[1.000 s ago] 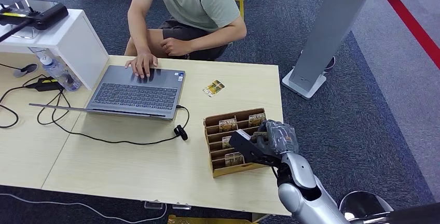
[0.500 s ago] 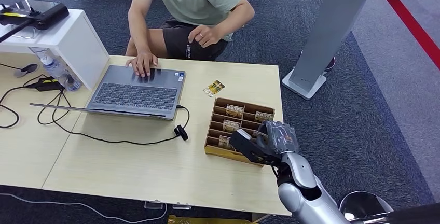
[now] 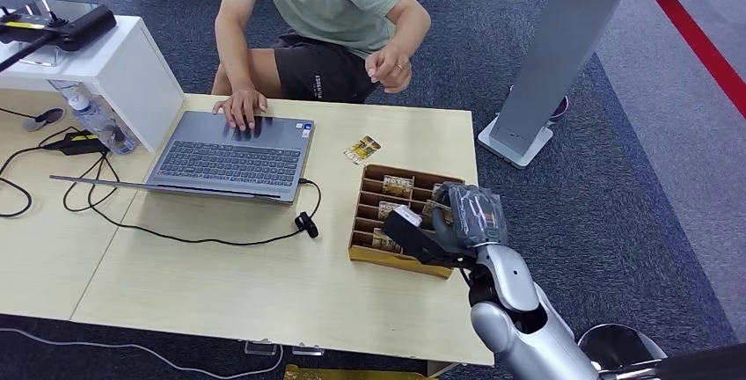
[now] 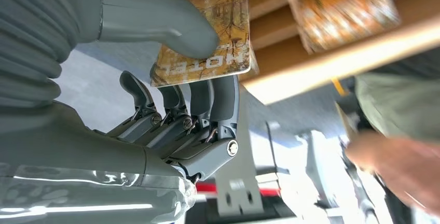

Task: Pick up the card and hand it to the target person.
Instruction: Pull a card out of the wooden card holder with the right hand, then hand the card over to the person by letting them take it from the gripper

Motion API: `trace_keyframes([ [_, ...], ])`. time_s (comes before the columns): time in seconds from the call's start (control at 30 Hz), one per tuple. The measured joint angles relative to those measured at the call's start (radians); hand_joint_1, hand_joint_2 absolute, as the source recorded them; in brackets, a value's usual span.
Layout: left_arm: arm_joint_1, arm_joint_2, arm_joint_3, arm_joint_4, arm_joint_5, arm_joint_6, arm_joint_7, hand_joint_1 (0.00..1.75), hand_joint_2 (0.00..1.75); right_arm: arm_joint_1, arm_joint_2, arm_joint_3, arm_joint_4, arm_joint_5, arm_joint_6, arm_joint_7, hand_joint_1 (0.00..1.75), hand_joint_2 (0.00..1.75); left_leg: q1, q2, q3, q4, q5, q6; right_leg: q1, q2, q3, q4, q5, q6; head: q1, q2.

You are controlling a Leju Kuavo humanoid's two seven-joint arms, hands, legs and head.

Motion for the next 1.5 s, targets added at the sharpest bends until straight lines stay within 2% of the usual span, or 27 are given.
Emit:
trace_keyframes([
  [0.2, 0.000, 0.000, 0.000, 0.000, -0.002, -0.001, 0.000, 0.00, 0.00, -0.101, 0.020, 0.021, -0.052, -0.001, -0.008, -0.049, 1.50, 1.75, 0.000, 0.000, 0.000, 0.000, 0.000, 0.000, 0.000, 0.000, 0.000, 0.000, 0.000, 0.000, 0.001, 0.000],
  [0.37, -0.002, 0.000, 0.000, 0.000, -0.009, -0.002, 0.000, 0.00, 0.00, -0.216, 0.061, 0.060, -0.021, -0.066, -0.049, -0.120, 1.50, 1.75, 0.000, 0.000, 0.000, 0.000, 0.000, 0.000, 0.000, 0.000, 0.000, 0.000, 0.000, 0.000, 0.000, 0.000],
  [0.67, -0.009, -0.001, -0.004, 0.000, -0.025, -0.005, 0.006, 0.00, 0.00, -0.385, 0.172, 0.129, 0.250, -0.171, -0.186, -0.237, 1.50, 1.75, 0.000, -0.001, -0.001, 0.000, 0.000, 0.000, 0.000, 0.000, 0.000, 0.001, 0.000, 0.000, 0.001, 0.000],
  [0.83, -0.010, -0.003, -0.005, 0.000, -0.025, -0.007, 0.010, 0.00, 0.00, -0.427, 0.221, 0.154, 0.390, -0.178, -0.221, -0.258, 1.50, 1.75, 0.000, -0.001, -0.001, 0.000, 0.000, 0.000, 0.000, 0.000, 0.000, 0.001, 0.000, 0.000, 0.001, 0.000],
  [1.0, -0.010, -0.003, -0.006, 0.000, -0.025, -0.009, 0.010, 0.00, 0.00, -0.443, 0.248, 0.170, 0.477, -0.173, -0.238, -0.255, 1.50, 1.75, 0.000, 0.000, -0.001, 0.000, 0.000, 0.000, 0.000, 0.000, -0.001, 0.001, 0.000, 0.000, 0.001, 0.000],
  [1.13, -0.010, -0.003, -0.010, 0.000, -0.028, -0.011, 0.010, 0.00, 0.00, -0.447, 0.257, 0.178, 0.521, -0.165, -0.247, -0.244, 0.00, 1.75, 0.000, 0.000, -0.001, 0.000, 0.000, 0.000, 0.000, 0.000, -0.001, 0.001, 0.000, 0.000, 0.000, 0.000],
  [1.5, -0.010, -0.003, -0.021, 0.000, -0.041, -0.013, 0.010, 0.00, 0.00, -0.449, 0.255, 0.190, 0.568, -0.158, -0.260, -0.233, 0.00, 1.75, 0.000, 0.000, -0.001, 0.000, 0.000, 0.000, 0.000, 0.000, -0.001, 0.001, 0.000, 0.000, 0.001, 0.000],
])
